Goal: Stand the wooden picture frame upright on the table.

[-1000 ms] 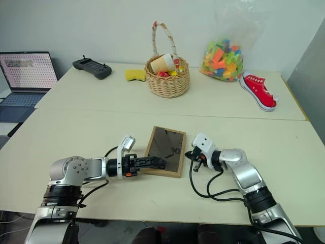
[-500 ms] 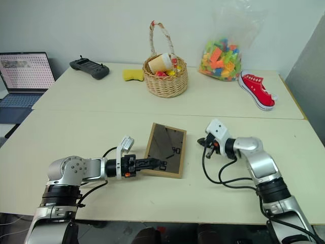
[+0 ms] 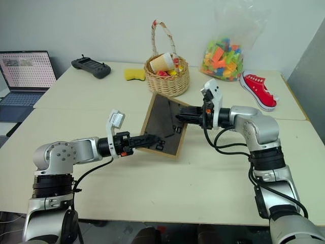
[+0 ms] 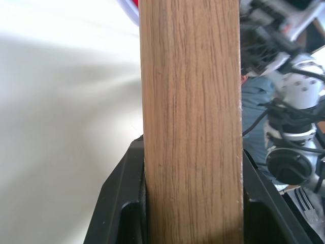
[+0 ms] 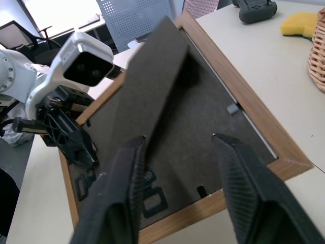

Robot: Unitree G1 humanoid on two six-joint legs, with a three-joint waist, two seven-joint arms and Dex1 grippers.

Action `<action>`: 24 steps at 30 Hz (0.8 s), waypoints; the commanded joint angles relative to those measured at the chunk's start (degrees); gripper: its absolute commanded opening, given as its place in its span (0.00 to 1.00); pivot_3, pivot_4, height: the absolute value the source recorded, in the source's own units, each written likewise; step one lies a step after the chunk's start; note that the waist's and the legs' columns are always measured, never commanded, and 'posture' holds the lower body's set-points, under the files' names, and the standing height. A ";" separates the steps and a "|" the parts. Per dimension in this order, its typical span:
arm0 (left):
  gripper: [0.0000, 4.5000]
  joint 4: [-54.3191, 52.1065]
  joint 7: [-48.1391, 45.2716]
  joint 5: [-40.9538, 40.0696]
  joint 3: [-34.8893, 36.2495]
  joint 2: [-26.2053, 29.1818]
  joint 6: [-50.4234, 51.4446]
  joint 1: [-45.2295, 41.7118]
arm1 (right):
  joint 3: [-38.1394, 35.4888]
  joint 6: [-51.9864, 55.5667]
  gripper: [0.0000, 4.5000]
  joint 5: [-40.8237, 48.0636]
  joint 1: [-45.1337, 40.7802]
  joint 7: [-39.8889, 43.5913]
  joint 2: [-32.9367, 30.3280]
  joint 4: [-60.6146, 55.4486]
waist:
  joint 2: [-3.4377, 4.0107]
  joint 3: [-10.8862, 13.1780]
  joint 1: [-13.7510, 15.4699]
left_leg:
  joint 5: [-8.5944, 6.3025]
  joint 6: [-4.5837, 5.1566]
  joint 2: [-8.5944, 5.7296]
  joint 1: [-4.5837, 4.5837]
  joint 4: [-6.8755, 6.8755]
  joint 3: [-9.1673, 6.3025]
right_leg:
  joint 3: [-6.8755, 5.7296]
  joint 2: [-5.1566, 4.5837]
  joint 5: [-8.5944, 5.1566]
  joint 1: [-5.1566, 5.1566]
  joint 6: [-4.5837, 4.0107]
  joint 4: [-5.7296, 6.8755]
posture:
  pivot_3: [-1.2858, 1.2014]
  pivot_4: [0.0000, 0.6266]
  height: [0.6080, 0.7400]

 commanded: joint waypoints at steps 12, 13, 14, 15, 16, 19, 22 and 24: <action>0.34 -4.70 1.67 -3.25 2.31 -1.12 -1.76 -0.60 | 1.24 5.95 0.99 7.10 -0.80 -0.72 7.27 -9.19 | 0.01 0.01 -0.06 | 0.00 -0.01 0.04 -0.03 -0.02 -0.04 | -0.02 -0.02 0.00 -0.03 0.00 0.01 | 0.52 0.24 1.00; 0.34 -4.74 1.73 -3.41 2.32 -1.14 -1.62 -0.53 | 0.90 7.08 0.99 8.17 -0.09 -0.36 6.82 -10.55 | 0.01 0.01 -0.04 | 0.00 -0.01 0.04 -0.03 -0.02 -0.05 | -0.02 -0.02 0.00 -0.03 0.00 0.00 | 0.52 0.24 1.00; 0.34 -4.82 1.76 -3.53 2.27 -1.12 -1.51 -0.42 | 0.52 8.07 0.99 9.08 0.63 -0.06 6.14 -11.90 | 0.01 0.01 -0.02 | 0.00 -0.01 0.05 -0.03 -0.02 -0.06 | -0.02 -0.02 0.00 -0.03 0.00 0.01 | 0.52 0.24 1.00; 0.34 -4.85 1.78 -3.52 2.09 -0.92 -1.25 -0.31 | 0.14 8.78 0.99 9.75 1.28 0.19 5.30 -13.07 | 0.01 0.01 0.04 | 0.00 -0.01 0.04 -0.03 -0.02 -0.06 | -0.02 -0.02 0.00 -0.03 0.00 0.00 | 0.52 0.24 1.00; 0.34 -4.53 1.97 -3.60 2.18 -0.89 -0.94 -0.28 | -0.64 9.62 0.99 10.64 2.21 0.53 3.93 -14.47 | 0.01 0.01 0.09 | 0.00 -0.01 0.02 -0.03 -0.02 -0.06 | -0.02 -0.02 0.00 -0.03 0.00 0.01 | 0.52 0.24 1.00; 0.34 -3.70 2.46 -4.33 2.62 -0.85 0.30 -0.41 | -3.58 12.39 0.99 13.59 4.56 0.32 0.29 -17.60 | 0.01 0.01 0.11 | 0.00 0.00 0.00 -0.05 -0.01 -0.03 | -0.02 -0.03 0.00 -0.03 0.00 0.00 | 0.52 0.24 1.00; 0.34 -3.25 2.91 -5.29 2.74 -0.89 1.96 -0.83 | -6.00 12.70 0.99 14.44 6.93 -0.69 -3.87 -19.86 | 0.00 0.01 0.08 | 0.00 0.00 -0.01 -0.07 -0.02 -0.06 | -0.02 -0.02 0.00 -0.02 0.00 -0.04 | 0.52 0.24 1.00; 0.34 -2.31 4.31 -6.62 3.89 -1.58 4.09 -1.67 | -7.30 9.01 0.99 12.03 8.65 -2.57 -6.14 -21.44 | 0.00 0.02 0.03 | -0.01 0.01 -0.01 -0.06 -0.02 -0.04 | -0.01 0.00 0.00 -0.02 0.01 -0.05 | 0.52 0.24 1.00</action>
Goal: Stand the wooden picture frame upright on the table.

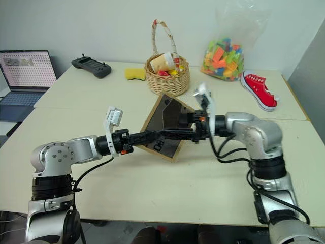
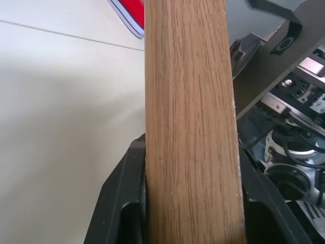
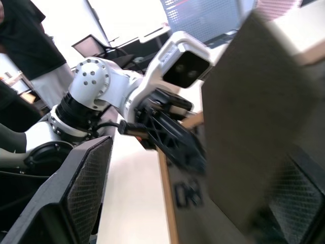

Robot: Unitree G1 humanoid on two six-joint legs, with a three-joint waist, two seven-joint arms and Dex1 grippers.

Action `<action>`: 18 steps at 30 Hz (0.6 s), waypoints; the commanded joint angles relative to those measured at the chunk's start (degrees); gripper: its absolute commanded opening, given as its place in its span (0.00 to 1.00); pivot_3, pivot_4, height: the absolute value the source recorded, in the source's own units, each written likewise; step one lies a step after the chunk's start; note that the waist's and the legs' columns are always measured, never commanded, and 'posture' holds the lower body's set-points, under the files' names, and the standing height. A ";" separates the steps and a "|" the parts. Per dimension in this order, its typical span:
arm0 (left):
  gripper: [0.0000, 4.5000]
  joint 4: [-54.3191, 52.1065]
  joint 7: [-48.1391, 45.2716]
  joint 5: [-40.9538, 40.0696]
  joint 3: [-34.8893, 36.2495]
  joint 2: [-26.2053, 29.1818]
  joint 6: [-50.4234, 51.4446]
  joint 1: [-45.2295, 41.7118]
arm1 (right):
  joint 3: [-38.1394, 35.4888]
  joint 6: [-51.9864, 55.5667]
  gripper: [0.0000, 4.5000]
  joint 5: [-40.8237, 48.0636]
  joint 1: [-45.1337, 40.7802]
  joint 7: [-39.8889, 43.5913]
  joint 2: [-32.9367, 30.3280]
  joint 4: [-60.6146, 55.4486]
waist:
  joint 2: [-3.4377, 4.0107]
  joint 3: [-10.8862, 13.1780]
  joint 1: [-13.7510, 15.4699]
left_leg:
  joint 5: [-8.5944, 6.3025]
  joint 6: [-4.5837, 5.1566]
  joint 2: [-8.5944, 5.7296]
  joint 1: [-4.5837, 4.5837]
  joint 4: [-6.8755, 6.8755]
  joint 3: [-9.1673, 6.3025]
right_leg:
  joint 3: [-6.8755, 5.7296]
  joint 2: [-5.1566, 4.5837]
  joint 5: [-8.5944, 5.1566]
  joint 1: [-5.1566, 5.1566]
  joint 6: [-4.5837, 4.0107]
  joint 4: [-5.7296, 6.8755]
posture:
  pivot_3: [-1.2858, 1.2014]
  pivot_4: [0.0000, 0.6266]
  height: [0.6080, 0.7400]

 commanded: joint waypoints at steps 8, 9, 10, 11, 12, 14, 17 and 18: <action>0.34 9.09 9.95 -10.88 11.91 -4.04 15.53 -7.91 | 5.23 -81.79 0.99 -47.29 14.96 -17.81 -15.72 5.31 | -0.05 0.03 -0.09 | -0.01 0.01 -0.05 -0.02 -0.01 0.07 | -0.02 0.07 -0.03 0.00 0.07 -0.06 | 0.52 0.24 1.00; 0.34 9.98 10.95 -12.03 12.40 -4.09 16.30 -8.28 | 6.19 -92.33 0.99 -54.88 14.81 -24.75 -17.23 9.17 | -0.10 0.05 -0.11 | -0.01 0.01 -0.05 -0.01 -0.01 0.07 | -0.01 0.05 -0.04 0.00 0.08 -0.06 | 0.52 0.24 1.00; 0.34 10.63 12.09 -13.41 12.44 -3.97 16.57 -8.36 | 6.78 -100.71 0.99 -59.86 13.94 -29.65 -17.67 12.94 | -0.10 0.05 -0.18 | 0.00 -0.01 -0.07 0.01 0.02 0.12 | 0.01 0.02 -0.03 -0.01 0.10 -0.04 | 0.52 0.24 1.00; 0.34 11.24 13.35 -14.84 12.50 -3.93 16.57 -8.35 | 7.87 -106.14 0.99 -64.29 12.77 -33.62 -17.96 15.91 | -0.10 0.05 -0.30 | 0.01 -0.01 -0.08 0.01 0.03 0.17 | 0.06 0.00 -0.03 -0.03 0.10 -0.02 | 0.52 0.24 1.00; 0.34 12.40 14.78 -16.53 12.90 -4.13 16.57 -8.54 | 8.87 -109.69 0.99 -68.07 11.68 -37.24 -18.02 18.14 | -0.10 0.05 -0.59 | 0.04 -0.07 -0.07 0.05 0.02 0.22 | 0.14 -0.01 -0.02 -0.04 0.10 0.01 | 0.52 0.24 1.00; 0.34 13.56 17.66 -20.40 12.57 -4.18 16.57 -8.35 | 10.32 -114.63 0.99 -75.05 8.87 -44.61 -16.70 23.47 | -0.10 0.05 -1.06 | 0.15 -0.28 0.00 0.12 0.01 0.24 | 0.20 -0.01 -0.02 -0.04 0.09 0.08 | 0.52 0.24 1.00; 0.34 13.75 22.08 -25.23 11.74 -5.34 16.57 -7.43 | 12.73 -117.70 0.99 -82.51 3.76 -53.84 -13.25 28.94 | -0.11 0.06 -1.40 | 0.19 -0.34 0.09 0.14 0.02 0.15 | 0.29 -0.06 0.00 -0.05 0.06 0.17 | 0.52 0.24 1.00; 0.34 13.79 23.62 -26.81 11.80 -5.66 16.57 -7.18 | 13.24 -118.18 0.99 -84.28 2.72 -55.99 -12.52 29.79 | -0.11 0.06 -1.42 | 0.20 -0.36 0.09 0.14 0.02 0.13 | 0.28 -0.06 0.00 -0.05 0.06 0.19 | 0.52 0.24 1.00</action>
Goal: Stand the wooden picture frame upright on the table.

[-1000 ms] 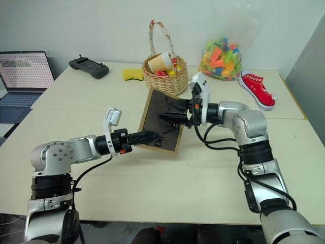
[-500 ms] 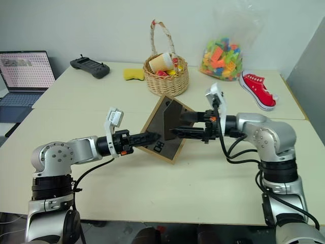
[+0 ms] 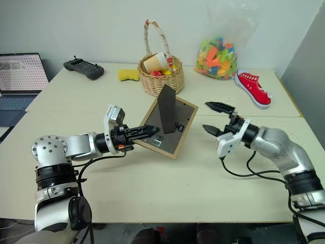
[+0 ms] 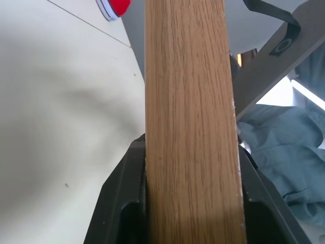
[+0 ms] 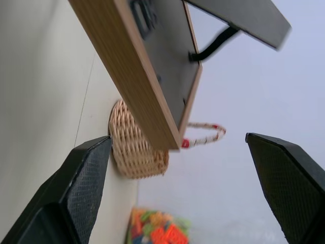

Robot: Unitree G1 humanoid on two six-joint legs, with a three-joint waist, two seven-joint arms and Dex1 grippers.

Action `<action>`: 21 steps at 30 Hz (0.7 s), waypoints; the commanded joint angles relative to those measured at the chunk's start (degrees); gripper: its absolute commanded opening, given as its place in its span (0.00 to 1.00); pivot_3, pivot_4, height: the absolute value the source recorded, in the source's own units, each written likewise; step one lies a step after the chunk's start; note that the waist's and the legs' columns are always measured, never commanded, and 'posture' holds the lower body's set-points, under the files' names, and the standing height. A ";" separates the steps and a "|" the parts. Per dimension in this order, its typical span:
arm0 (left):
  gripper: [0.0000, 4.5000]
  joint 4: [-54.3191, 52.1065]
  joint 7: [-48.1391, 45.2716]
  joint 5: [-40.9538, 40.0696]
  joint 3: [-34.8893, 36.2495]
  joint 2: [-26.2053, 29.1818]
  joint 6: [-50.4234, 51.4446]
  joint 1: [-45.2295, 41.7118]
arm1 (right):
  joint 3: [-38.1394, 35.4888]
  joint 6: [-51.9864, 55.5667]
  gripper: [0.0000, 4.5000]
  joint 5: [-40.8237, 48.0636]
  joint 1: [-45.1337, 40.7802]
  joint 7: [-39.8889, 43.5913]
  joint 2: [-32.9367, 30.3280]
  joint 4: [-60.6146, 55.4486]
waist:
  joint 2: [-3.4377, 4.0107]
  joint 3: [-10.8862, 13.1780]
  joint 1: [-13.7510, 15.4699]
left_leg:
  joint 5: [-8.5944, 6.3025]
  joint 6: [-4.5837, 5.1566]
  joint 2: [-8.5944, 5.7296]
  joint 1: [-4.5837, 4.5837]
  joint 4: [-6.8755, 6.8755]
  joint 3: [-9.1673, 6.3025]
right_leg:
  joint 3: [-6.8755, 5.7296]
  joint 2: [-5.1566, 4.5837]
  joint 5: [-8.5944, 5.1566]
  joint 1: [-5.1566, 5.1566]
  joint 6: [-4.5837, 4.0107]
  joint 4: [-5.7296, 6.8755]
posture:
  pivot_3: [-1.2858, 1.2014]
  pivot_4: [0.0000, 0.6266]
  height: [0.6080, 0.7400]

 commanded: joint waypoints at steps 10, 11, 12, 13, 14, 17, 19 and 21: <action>0.34 -2.64 16.61 -20.62 -1.08 -1.98 -3.19 3.58 | 5.93 -7.13 0.75 -10.82 -10.02 -16.63 4.01 9.26 | -0.01 0.00 0.23 | 0.02 -0.03 -0.03 -0.01 0.03 -0.07 | -0.07 -0.37 0.00 0.07 0.00 -0.02 | 0.52 0.24 1.00; 0.34 -2.61 17.73 -22.09 -1.56 -1.71 -4.00 3.99 | 5.98 -7.32 0.69 -11.02 -10.18 -17.07 3.80 9.50 | -0.01 0.00 0.28 | 0.02 -0.03 -0.04 -0.01 0.03 -0.08 | -0.09 -0.41 0.00 0.07 0.00 -0.02 | 0.52 0.24 1.00; 0.34 -2.84 18.45 -23.10 -2.19 -1.35 -4.51 4.45 | 5.95 -7.37 0.64 -11.41 -10.24 -17.61 3.47 9.63 | -0.01 0.00 0.29 | 0.03 -0.03 -0.04 -0.01 0.03 -0.08 | -0.08 -0.45 0.00 0.08 0.00 -0.02 | 0.52 0.24 1.00; 0.34 -3.11 19.18 -24.21 -2.88 -0.97 -5.10 4.89 | 5.96 -7.40 0.59 -11.70 -10.30 -18.02 3.24 9.73 | -0.01 0.00 0.29 | 0.03 -0.03 -0.04 -0.01 0.03 -0.07 | -0.07 -0.45 0.00 0.08 0.00 -0.02 | 0.52 0.24 1.00; 0.34 -3.43 19.87 -25.38 -3.56 -0.62 -5.81 5.31 | 6.00 -7.42 0.56 -11.83 -10.33 -18.27 3.05 9.79 | -0.01 0.00 0.30 | 0.03 -0.03 -0.05 -0.01 0.03 -0.07 | -0.07 -0.46 0.00 0.09 0.00 -0.02 | 0.52 0.24 1.00; 0.34 -4.92 21.23 -28.22 -5.56 0.24 -8.33 6.39 | 5.83 -6.82 0.42 -12.93 -10.17 -19.74 2.58 8.98 | -0.01 0.00 0.31 | 0.03 -0.03 -0.06 0.00 0.03 -0.07 | -0.08 -0.46 0.00 0.09 0.00 -0.02 | 0.52 0.24 1.00; 0.39 -6.55 21.16 -28.88 -6.80 0.83 -9.78 7.28 | 5.69 -6.34 0.32 -13.53 -10.58 -20.53 2.41 8.78 | -0.02 0.00 0.38 | 0.03 -0.03 -0.07 0.00 0.03 -0.07 | -0.08 -0.46 0.00 0.10 0.00 -0.02 | 0.52 0.24 1.00; 0.47 -7.24 21.23 -30.63 -7.82 1.56 -11.41 8.14 | 5.52 -6.25 0.30 -13.54 -11.08 -20.77 2.33 8.67 | -0.02 0.00 0.39 | 0.03 -0.03 -0.08 0.00 0.03 -0.07 | -0.09 -0.45 0.00 0.10 0.00 -0.02 | 0.52 0.24 1.00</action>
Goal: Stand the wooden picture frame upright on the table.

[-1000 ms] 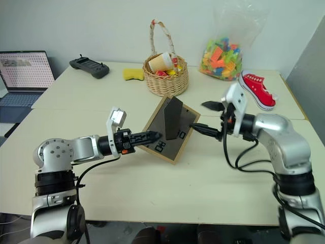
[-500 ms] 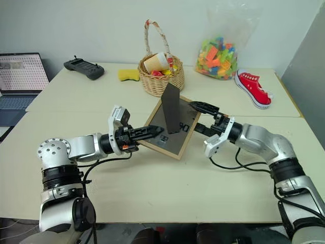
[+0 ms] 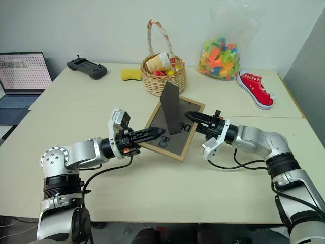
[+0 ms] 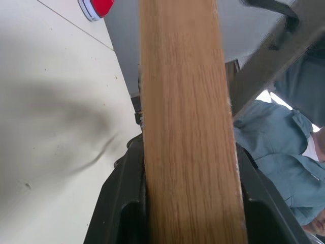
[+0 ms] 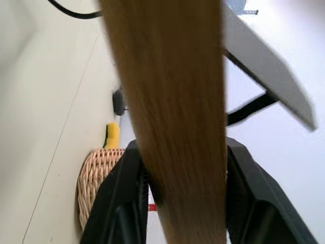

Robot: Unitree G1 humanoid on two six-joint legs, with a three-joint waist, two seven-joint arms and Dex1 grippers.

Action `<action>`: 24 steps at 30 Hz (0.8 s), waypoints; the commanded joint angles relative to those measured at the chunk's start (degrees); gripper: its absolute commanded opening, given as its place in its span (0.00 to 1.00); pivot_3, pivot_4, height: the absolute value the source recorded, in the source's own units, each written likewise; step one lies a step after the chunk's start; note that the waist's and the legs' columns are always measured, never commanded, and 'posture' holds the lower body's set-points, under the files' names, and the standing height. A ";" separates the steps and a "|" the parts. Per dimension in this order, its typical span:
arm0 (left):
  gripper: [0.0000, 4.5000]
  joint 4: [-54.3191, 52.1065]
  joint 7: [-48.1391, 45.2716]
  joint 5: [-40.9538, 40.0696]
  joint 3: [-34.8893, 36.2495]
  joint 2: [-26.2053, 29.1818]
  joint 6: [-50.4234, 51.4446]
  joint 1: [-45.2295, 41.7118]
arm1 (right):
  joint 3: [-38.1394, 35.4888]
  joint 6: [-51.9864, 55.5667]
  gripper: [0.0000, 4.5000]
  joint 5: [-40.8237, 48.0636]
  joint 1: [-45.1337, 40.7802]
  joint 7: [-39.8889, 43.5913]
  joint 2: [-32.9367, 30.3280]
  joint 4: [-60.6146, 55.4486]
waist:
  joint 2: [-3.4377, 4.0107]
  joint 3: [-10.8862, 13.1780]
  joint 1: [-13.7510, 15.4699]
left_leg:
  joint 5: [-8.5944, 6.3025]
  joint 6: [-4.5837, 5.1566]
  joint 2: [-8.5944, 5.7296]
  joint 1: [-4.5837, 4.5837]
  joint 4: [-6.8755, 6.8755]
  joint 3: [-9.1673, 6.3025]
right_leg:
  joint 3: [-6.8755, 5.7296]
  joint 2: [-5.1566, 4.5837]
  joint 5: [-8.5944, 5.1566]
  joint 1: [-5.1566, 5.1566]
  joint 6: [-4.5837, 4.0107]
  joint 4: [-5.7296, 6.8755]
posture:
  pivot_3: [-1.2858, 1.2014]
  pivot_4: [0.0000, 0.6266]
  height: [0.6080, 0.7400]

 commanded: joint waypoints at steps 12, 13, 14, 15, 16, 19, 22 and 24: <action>1.00 -2.98 -7.63 8.98 3.16 19.73 -13.23 -0.04 | 2.56 7.59 0.28 42.34 -1.12 31.21 1.86 4.19 | -0.06 0.01 -0.81 | -0.01 0.01 -0.06 0.01 -0.02 -0.02 | -0.06 0.08 0.01 0.05 -0.01 -0.08 | 0.52 0.24 1.00; 1.00 -5.55 -8.83 10.89 3.06 20.73 -13.75 1.21 | 2.21 12.92 0.28 48.33 -0.34 36.83 3.27 2.66 | -0.06 0.01 -0.80 | -0.01 0.01 0.03 0.02 -0.04 -0.05 | -0.07 0.05 0.00 0.06 -0.01 -0.08 | 0.52 0.24 1.00; 1.00 -7.18 -9.82 12.24 2.99 21.29 -14.20 2.05 | 1.87 17.03 0.28 52.88 0.26 41.32 4.29 1.39 | -0.06 0.01 -0.76 | -0.01 0.01 0.06 0.01 -0.06 -0.06 | -0.08 0.03 0.00 0.06 -0.01 -0.11 | 0.52 0.24 1.00; 1.00 -9.62 -10.95 14.33 2.57 21.91 -14.86 3.24 | 1.17 22.12 0.28 57.66 0.80 45.80 5.56 -0.19 | -0.05 0.02 -0.64 | -0.01 0.01 0.14 0.02 -0.06 -0.09 | -0.11 -0.02 0.00 0.10 -0.01 -0.12 | 0.52 0.24 1.00; 1.00 -14.76 -13.22 18.79 1.13 23.15 -16.95 5.60 | 0.79 30.62 0.28 63.25 1.27 51.51 7.00 -2.21 | -0.04 0.03 -0.52 | 0.00 0.01 0.12 0.01 -0.05 -0.09 | -0.14 -0.09 0.00 0.10 -0.01 -0.11 | 0.52 0.24 1.00; 1.00 -30.37 -18.73 33.07 -2.94 24.76 -27.21 12.48 | -1.64 61.41 0.28 80.21 1.35 63.54 11.73 -6.61 | -0.03 0.05 -0.48 | 0.00 0.01 0.14 0.00 -0.05 -0.09 | -0.12 -0.10 0.00 0.09 -0.01 -0.09 | 0.52 0.24 1.00; 1.00 -33.64 -19.31 39.40 -4.84 22.61 -32.42 14.26 | -4.85 71.21 0.28 84.17 -0.07 67.09 14.34 -5.13 | -0.01 0.06 0.28 | 0.00 0.01 0.12 -0.02 -0.04 -0.12 | -0.19 -0.09 0.00 0.07 -0.01 -0.06 | 0.52 0.24 1.00; 1.00 -36.90 -21.37 45.82 -8.25 23.44 -35.53 17.59 | -5.68 73.89 0.28 83.73 -0.96 69.10 16.28 -1.49 | 0.00 0.06 0.75 | 0.00 0.04 0.04 -0.01 -0.04 -0.09 | -0.19 -0.08 0.00 0.07 -0.02 -0.06 | 0.52 0.24 1.00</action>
